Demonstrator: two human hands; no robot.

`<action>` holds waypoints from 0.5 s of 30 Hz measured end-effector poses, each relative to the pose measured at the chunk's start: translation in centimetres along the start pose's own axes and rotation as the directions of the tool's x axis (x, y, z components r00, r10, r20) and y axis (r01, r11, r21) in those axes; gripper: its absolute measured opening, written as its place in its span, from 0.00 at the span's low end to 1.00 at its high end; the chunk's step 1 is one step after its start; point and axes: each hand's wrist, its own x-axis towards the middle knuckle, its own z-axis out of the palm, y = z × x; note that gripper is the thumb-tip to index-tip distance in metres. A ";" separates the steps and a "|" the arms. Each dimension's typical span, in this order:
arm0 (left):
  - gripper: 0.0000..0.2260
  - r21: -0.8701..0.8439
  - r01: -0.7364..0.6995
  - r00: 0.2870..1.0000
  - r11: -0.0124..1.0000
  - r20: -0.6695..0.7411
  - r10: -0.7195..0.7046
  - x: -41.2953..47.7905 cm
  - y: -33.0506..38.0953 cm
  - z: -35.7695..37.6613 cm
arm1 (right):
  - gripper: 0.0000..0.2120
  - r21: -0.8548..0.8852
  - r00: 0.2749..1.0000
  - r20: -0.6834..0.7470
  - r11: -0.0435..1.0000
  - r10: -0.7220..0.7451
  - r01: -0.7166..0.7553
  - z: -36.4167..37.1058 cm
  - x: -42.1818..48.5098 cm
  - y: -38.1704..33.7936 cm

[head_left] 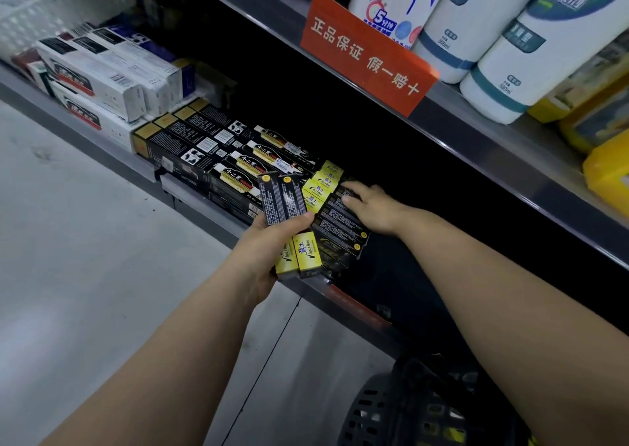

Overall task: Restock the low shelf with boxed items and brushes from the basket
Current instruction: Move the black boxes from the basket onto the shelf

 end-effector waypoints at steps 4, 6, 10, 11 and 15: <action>0.20 0.002 0.007 1.000 1.000 0.005 -0.007 0.0 0.1 0.2 | 0.25 0.054 0.998 0.003 0.997 -0.055 0.055 0.0 -0.6 0.0; 0.22 0.008 0.015 1.000 1.000 0.001 -0.015 0.0 0.1 0.3 | 0.27 0.013 0.998 -0.005 0.998 -0.063 0.063 -0.5 -1.3 -0.4; 0.23 0.026 0.051 0.999 0.998 -0.003 -0.051 -0.2 0.6 0.1 | 0.38 -0.116 0.935 -0.009 0.929 -0.355 0.352 -2.5 -4.5 -3.1; 0.19 0.044 0.046 0.998 0.998 0.028 -0.047 -0.3 0.8 0.0 | 0.39 -0.140 0.891 0.022 0.881 -0.453 0.452 -3.0 -5.5 -3.9; 0.13 0.048 0.008 0.980 0.999 0.199 -0.017 -1.0 1.3 0.0 | 0.31 -0.304 0.756 -0.006 0.721 -0.654 0.622 -3.7 -8.4 -5.4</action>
